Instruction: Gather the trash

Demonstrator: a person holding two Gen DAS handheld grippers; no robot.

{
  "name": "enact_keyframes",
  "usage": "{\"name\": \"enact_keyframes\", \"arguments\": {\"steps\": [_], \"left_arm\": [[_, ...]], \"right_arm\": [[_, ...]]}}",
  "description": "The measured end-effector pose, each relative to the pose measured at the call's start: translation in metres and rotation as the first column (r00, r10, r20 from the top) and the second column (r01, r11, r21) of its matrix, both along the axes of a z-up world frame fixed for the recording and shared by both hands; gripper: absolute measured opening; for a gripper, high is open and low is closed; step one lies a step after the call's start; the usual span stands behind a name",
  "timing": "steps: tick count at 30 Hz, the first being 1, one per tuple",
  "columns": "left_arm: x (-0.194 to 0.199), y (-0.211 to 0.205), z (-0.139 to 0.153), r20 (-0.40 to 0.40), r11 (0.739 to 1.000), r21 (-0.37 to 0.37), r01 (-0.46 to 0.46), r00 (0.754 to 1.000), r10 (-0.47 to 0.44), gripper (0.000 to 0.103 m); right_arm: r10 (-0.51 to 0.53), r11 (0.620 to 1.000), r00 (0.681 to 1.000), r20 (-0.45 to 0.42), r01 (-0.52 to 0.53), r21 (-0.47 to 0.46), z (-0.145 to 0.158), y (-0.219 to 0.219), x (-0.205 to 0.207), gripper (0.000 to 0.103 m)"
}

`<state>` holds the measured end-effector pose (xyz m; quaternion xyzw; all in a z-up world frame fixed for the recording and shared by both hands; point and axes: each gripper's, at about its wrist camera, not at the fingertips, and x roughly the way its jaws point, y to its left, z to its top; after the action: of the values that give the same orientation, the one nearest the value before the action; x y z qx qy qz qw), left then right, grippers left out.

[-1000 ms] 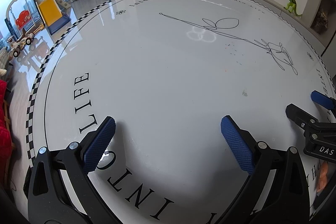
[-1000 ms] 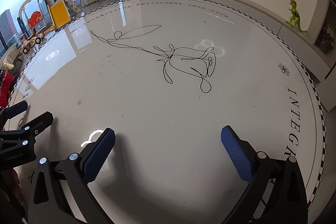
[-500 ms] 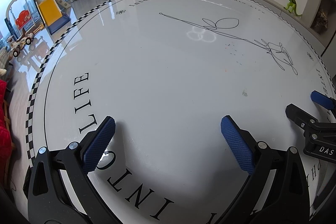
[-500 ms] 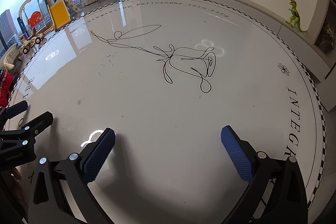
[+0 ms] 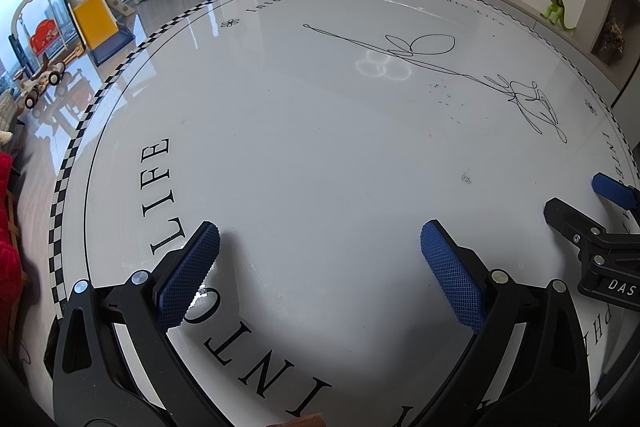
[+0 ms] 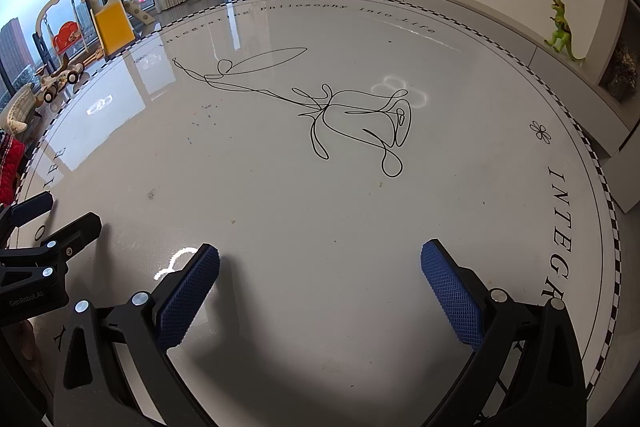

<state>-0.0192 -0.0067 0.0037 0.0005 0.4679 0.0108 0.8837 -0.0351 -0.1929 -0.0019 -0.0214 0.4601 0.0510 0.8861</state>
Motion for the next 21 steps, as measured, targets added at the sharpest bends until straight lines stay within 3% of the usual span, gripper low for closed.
{"name": "enact_keyframes", "arguments": {"steps": [21], "left_arm": [[0.0002, 0.0, -0.0001, 0.0, 1.0, 0.0, 0.0, 1.0, 0.0, 0.097]], "right_arm": [[0.0, 1.0, 1.0, 0.0, 0.0, 0.0, 0.0003, 0.0, 0.0002, 0.1]]}}
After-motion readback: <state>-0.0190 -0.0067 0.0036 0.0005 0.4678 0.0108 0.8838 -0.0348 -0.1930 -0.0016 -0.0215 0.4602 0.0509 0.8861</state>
